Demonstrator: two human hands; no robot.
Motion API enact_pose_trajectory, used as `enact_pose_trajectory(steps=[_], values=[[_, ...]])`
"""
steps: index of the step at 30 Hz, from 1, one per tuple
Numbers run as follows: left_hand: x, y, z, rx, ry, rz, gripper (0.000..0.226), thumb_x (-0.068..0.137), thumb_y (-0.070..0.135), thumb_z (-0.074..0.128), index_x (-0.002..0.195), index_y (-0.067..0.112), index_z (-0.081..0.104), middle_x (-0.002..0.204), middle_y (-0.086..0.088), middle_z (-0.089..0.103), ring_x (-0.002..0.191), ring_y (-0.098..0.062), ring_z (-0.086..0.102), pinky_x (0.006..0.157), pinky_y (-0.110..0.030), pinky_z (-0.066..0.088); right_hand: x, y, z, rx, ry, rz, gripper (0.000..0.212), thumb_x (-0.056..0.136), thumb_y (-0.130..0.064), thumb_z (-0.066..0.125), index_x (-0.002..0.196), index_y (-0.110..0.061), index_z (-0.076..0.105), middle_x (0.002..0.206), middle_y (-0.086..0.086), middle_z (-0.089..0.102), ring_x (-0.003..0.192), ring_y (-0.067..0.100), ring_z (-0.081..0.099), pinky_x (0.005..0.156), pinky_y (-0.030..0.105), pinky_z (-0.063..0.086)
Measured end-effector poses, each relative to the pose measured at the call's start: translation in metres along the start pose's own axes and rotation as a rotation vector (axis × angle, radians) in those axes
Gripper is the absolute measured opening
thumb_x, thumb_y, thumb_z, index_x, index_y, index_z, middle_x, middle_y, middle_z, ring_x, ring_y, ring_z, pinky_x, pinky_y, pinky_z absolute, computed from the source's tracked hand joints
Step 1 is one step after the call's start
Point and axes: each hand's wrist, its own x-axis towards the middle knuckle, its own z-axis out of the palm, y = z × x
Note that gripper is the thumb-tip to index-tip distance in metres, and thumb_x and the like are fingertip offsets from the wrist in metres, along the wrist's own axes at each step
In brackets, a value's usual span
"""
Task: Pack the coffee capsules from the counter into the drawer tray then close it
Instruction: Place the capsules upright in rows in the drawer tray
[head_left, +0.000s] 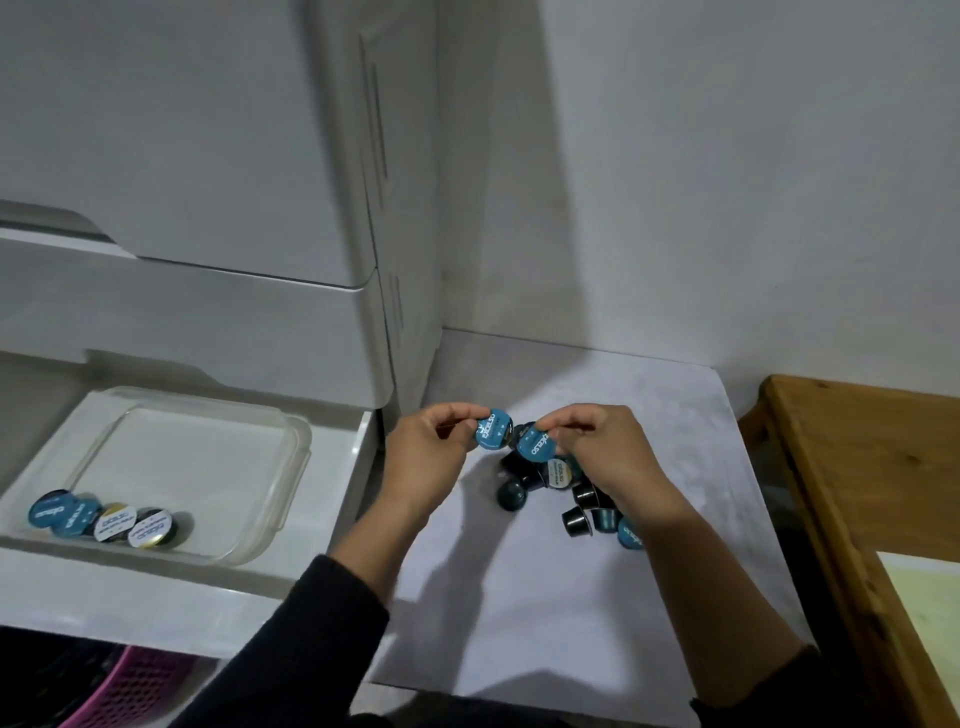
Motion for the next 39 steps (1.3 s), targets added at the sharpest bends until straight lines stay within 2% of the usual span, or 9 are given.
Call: enact_pose_trajectory(steps=[2,4,8,12,17,20,28,34,39], values=[[-0.005,0.007,-0.021,-0.012,-0.060,0.020,0.030,0.087,0.007,0.057,0.076,0.031,0.070,0.080,0.008,0.072,0.074,-0.003,0.068,0.074,-0.013,0.051,-0.005,-0.012,0.004,0.010,-0.014,-0.026,0.026,0.082,-0.004,0.061,0.072,-0.025,0.072,0.083,0.012,0.073,0.068,0.016,0.062,0.070,0.033,0.054],[-0.011,0.014,-0.044,-0.015,-0.104,0.036,0.030,0.088,0.004,0.057,0.077,0.029,0.070,0.079,0.007,0.072,0.068,0.000,0.066,0.069,-0.011,0.051,-0.011,-0.024,0.012,0.020,-0.043,-0.044,0.027,0.081,-0.003,0.062,0.069,-0.026,0.072,0.083,0.013,0.073,0.069,0.015,0.063,0.075,0.033,0.054],[-0.021,0.024,-0.100,0.032,-0.189,0.045,0.026,0.087,0.004,0.059,0.079,0.024,0.073,0.086,-0.001,0.075,0.079,-0.012,0.068,0.080,-0.021,0.054,-0.024,-0.051,0.041,0.037,-0.142,-0.074,0.031,0.082,-0.002,0.061,0.067,-0.028,0.070,0.072,0.000,0.070,0.060,0.003,0.062,0.069,0.023,0.050],[-0.016,0.023,-0.174,0.179,-0.298,0.055,0.027,0.087,0.004,0.060,0.080,0.026,0.074,0.081,0.008,0.076,0.079,-0.005,0.070,0.076,-0.014,0.054,-0.037,-0.084,0.092,0.023,-0.257,-0.128,0.026,0.083,0.001,0.060,0.076,-0.021,0.072,0.073,-0.003,0.069,0.067,0.007,0.063,0.066,0.014,0.049],[0.020,-0.004,-0.272,0.406,-0.391,0.036,0.024,0.085,0.004,0.062,0.081,0.023,0.077,0.084,0.003,0.076,0.082,-0.012,0.071,0.083,-0.027,0.055,-0.042,-0.115,0.177,-0.057,-0.370,-0.135,0.017,0.083,0.002,0.059,0.089,-0.007,0.073,0.079,0.006,0.068,0.063,0.004,0.059,0.059,0.005,0.047],[0.044,-0.023,-0.311,0.476,-0.465,-0.004,0.022,0.085,0.004,0.061,0.082,0.020,0.076,0.084,-0.002,0.076,0.079,-0.012,0.070,0.080,-0.023,0.055,-0.034,-0.126,0.226,-0.124,-0.420,-0.122,0.018,0.083,0.002,0.060,0.089,-0.007,0.074,0.074,-0.002,0.067,0.063,0.002,0.058,0.058,0.003,0.045],[0.085,-0.070,-0.335,0.670,-0.702,0.006,0.019,0.084,0.009,0.063,0.089,0.022,0.075,0.072,0.019,0.066,0.060,0.014,0.058,0.061,0.001,0.041,-0.017,-0.124,0.304,-0.345,-0.392,-0.001,0.020,0.083,0.001,0.060,0.085,-0.012,0.076,0.082,0.000,0.069,0.070,0.002,0.057,0.058,0.002,0.042],[0.094,-0.092,-0.334,0.752,-0.843,0.032,0.018,0.084,0.012,0.062,0.090,0.022,0.075,0.071,0.016,0.065,0.068,0.000,0.055,0.075,-0.016,0.045,-0.017,-0.116,0.324,-0.524,-0.422,0.006,0.028,0.080,0.003,0.054,0.083,-0.014,0.076,0.091,0.005,0.074,0.069,0.002,0.057,0.063,0.003,0.041],[0.096,-0.097,-0.332,0.761,-0.911,0.059,0.018,0.084,0.013,0.062,0.091,0.024,0.074,0.072,0.017,0.065,0.063,0.010,0.054,0.066,-0.007,0.042,-0.015,-0.117,0.336,-0.596,-0.488,-0.015,0.029,0.076,0.006,0.051,0.085,-0.008,0.075,0.092,0.007,0.074,0.080,0.011,0.062,0.072,0.012,0.046]])
